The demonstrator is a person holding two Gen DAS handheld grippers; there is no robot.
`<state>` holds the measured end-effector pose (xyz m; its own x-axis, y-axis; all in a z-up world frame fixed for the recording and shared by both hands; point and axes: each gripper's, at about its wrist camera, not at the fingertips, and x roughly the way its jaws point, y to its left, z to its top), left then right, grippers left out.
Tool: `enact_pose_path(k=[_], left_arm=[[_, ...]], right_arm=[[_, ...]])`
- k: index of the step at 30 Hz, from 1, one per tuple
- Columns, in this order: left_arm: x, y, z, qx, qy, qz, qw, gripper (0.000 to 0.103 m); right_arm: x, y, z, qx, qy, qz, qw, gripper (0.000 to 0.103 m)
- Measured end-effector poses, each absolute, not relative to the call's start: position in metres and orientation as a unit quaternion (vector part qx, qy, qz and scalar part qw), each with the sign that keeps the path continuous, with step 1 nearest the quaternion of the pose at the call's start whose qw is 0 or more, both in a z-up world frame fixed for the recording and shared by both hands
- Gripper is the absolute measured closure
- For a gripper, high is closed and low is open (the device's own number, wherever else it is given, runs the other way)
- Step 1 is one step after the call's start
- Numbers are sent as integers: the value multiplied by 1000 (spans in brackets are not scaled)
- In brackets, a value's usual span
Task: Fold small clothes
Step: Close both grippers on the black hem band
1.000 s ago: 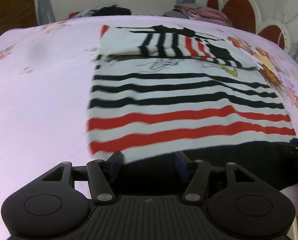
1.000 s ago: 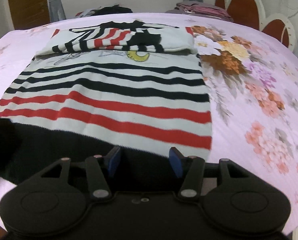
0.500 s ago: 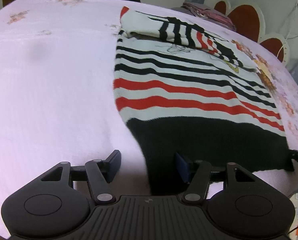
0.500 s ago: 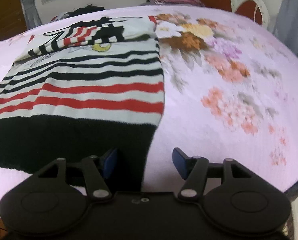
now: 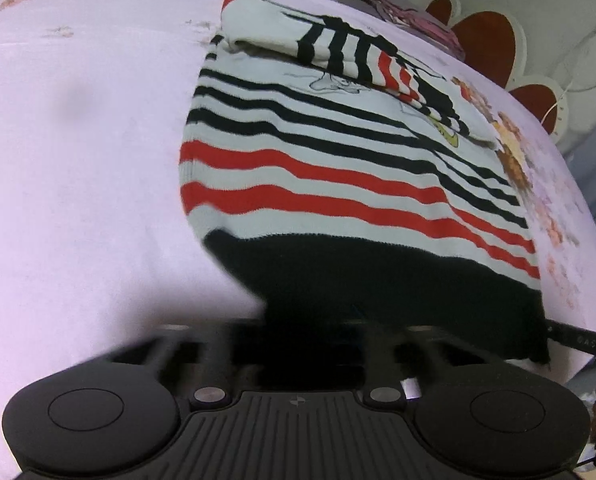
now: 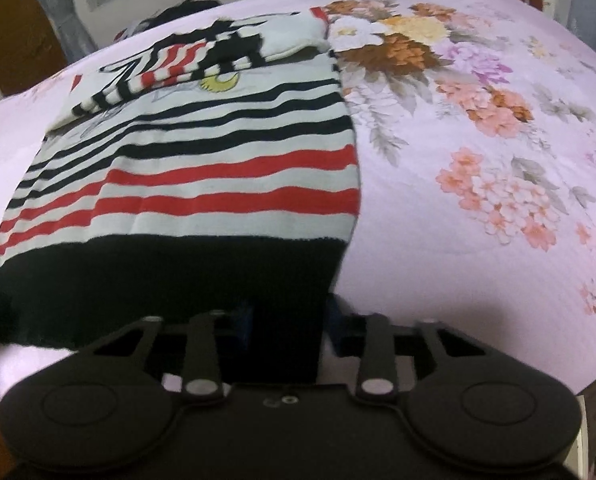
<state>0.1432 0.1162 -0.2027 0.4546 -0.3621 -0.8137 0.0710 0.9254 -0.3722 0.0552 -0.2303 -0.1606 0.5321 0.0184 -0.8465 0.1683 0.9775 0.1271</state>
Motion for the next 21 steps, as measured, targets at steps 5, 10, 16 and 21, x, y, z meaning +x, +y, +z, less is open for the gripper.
enact_pose_path(k=[5, 10, 16, 21], left_arm=[[146, 113, -196, -145, 501, -142, 841, 93], [158, 117, -172, -156, 467, -152, 857, 93], [192, 117, -138, -161, 408, -153, 886, 93], [228, 111, -117, -162, 371, -148, 902, 93]], right_arm=[[62, -224, -151, 83, 489, -9, 868, 93], [67, -230, -124, 116, 445, 7, 888, 94], [92, -242, -87, 111, 388, 10, 915, 94], [127, -251, -68, 99, 356, 17, 929, 94]])
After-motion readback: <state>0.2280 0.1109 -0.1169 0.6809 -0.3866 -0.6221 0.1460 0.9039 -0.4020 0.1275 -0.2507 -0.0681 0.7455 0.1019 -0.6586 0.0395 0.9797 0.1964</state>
